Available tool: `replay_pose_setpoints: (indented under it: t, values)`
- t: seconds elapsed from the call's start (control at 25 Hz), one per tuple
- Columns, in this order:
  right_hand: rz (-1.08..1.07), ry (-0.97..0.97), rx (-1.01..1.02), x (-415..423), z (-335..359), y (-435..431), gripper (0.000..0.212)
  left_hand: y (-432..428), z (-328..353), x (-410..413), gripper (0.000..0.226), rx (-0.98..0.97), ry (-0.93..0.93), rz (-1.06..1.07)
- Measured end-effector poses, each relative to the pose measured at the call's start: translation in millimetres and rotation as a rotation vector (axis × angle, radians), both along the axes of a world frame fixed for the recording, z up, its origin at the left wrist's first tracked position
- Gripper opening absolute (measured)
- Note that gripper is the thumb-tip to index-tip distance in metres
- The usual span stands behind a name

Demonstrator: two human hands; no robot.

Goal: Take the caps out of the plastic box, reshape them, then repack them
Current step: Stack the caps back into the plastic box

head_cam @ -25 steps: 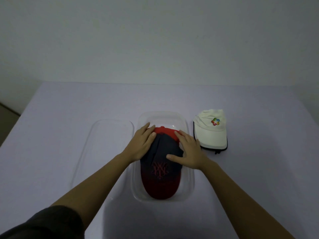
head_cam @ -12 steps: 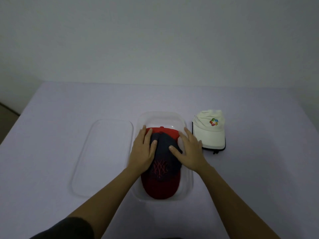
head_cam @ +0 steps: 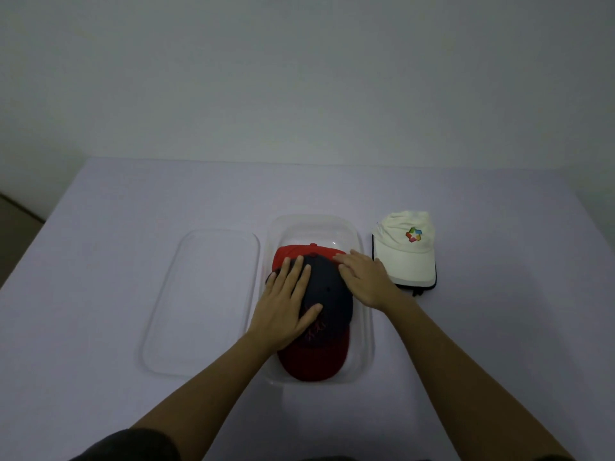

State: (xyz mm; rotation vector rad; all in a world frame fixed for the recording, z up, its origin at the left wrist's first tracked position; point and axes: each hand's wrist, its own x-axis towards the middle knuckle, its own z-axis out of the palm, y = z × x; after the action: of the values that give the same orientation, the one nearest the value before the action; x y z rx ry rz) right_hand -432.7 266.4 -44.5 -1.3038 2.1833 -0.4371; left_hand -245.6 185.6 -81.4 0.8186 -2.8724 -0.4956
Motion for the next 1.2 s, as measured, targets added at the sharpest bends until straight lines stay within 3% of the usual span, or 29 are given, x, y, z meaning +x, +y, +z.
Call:
replay_pose_setpoints:
  t: [0.28, 0.4, 0.6, 0.76, 0.88, 1.04, 1.2]
  values:
    - [-0.038, 0.070, 0.002, 30.8, -23.2, 15.9, 0.052, 15.9, -5.6, 7.5, 0.080, 0.160, -0.028, 0.026]
    - [-0.047, 0.073, -0.052, 30.8, -21.8, 16.2, 0.053, 17.3, 6.3, 7.9, 0.083, 0.258, 0.058, 0.045]
    - [-0.155, -0.026, -0.179, 24.5, -21.1, 42.1, 0.062, 18.3, 17.1, -7.2, 0.062, 0.675, 0.364, 0.522]
    - [0.013, 0.018, -0.091, 33.1, -26.8, 60.0, 0.081, 21.8, 25.8, -15.2, 0.042, 0.696, 0.417, 0.575]
    - [0.005, -0.008, -0.121, 25.1, -27.9, 62.8, 0.066, 24.7, 34.2, -21.2, 0.058, 0.552, 0.365, 0.592]
    - [-0.157, -0.024, -0.251, -9.8, -29.0, 77.4, 0.063, 41.9, 63.3, -57.9, 0.060, 0.409, 0.421, 0.511]
    - [-0.538, -0.128, -0.265, -60.8, -35.1, 98.0, 0.062, 55.5, 67.7, -120.5, 0.056, 0.541, 0.420, 0.404]
